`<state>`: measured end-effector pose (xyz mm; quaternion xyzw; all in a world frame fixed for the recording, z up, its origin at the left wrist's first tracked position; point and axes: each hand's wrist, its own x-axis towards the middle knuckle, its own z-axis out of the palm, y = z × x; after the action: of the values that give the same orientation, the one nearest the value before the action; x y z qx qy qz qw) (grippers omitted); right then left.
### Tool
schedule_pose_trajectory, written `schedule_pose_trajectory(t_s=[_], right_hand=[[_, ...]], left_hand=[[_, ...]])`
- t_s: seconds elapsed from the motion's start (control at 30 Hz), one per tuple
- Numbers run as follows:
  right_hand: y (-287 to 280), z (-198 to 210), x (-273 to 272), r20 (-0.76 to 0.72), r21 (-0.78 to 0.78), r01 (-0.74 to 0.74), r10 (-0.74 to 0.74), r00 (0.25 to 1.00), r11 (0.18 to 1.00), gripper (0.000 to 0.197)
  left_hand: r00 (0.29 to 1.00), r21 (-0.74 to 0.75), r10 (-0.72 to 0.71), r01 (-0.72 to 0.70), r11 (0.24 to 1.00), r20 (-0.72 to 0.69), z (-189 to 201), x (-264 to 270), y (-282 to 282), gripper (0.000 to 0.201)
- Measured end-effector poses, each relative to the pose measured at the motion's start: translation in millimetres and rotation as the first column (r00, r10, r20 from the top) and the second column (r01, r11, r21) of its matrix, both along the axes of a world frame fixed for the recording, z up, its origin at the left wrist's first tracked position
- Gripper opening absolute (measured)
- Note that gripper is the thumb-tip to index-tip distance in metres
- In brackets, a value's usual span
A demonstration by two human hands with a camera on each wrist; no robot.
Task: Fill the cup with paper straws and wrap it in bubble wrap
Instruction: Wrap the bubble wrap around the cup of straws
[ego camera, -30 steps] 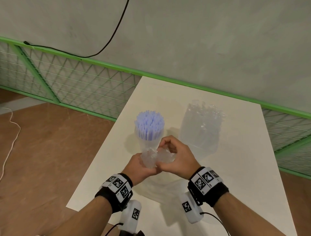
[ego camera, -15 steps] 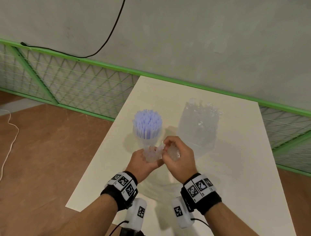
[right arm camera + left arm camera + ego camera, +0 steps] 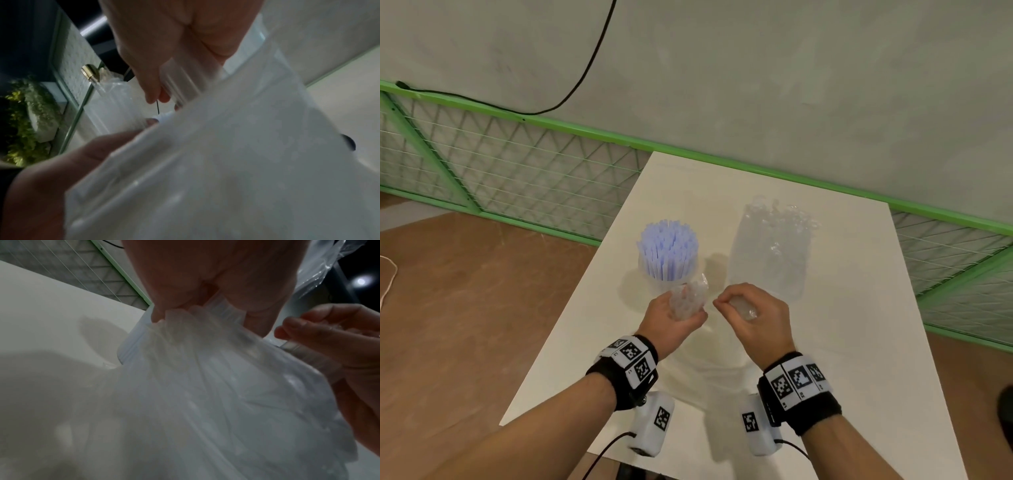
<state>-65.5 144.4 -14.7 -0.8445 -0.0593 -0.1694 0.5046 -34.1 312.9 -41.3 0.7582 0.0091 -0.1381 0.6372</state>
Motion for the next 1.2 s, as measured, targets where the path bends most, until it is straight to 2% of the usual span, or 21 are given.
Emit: schedule_pose_trajectory(t_s=[0.1,0.2,0.27,0.37,0.47,0.63,0.8,0.93,1.07,1.2], right_hand=[[-6,8,1,-0.045,0.035,0.034,-0.033,0.998,0.999,0.013],[-18,44,6,-0.039,0.184,0.129,-0.124,0.991,0.974,0.015],[-33,85,13,0.054,0.336,0.164,-0.192,0.980,0.928,0.018],[-59,146,23,0.239,0.502,0.104,-0.254,0.937,0.858,0.017],[-75,167,39,0.296,0.568,0.053,-0.264,0.918,0.822,0.017],[-88,161,63,0.239,0.542,0.095,-0.262,0.935,0.835,0.016],[-87,154,79,0.196,0.410,0.036,-0.127,0.972,0.911,0.017],[-87,156,89,0.171,0.412,0.033,-0.113,0.979,0.911,0.018],[-97,166,88,0.214,0.428,0.043,-0.147,0.966,0.903,0.017],[-97,167,82,0.179,0.376,0.001,-0.074,0.981,0.927,0.017]], left_hand=[[1.000,0.034,-0.013,0.012,0.999,0.010,-4,2,0,0.011],[1.000,0.027,-0.007,0.007,1.000,-0.009,-8,2,3,0.010],[1.000,0.030,0.001,-0.001,1.000,-0.020,-10,4,5,0.010],[0.999,0.029,0.016,-0.015,0.999,-0.033,-12,7,6,0.010],[1.000,0.033,0.010,-0.009,0.999,-0.020,-12,5,5,0.009],[1.000,0.037,0.012,-0.012,0.999,-0.003,-11,2,5,0.009],[1.000,0.022,0.025,-0.025,0.999,0.005,-9,-1,2,0.008],[1.000,0.024,0.025,-0.025,0.999,-0.003,-10,-2,2,0.008],[0.999,0.032,0.032,-0.033,0.999,0.005,-8,-3,2,0.008],[0.999,0.021,0.034,-0.034,0.999,0.001,-9,-3,2,0.008]])
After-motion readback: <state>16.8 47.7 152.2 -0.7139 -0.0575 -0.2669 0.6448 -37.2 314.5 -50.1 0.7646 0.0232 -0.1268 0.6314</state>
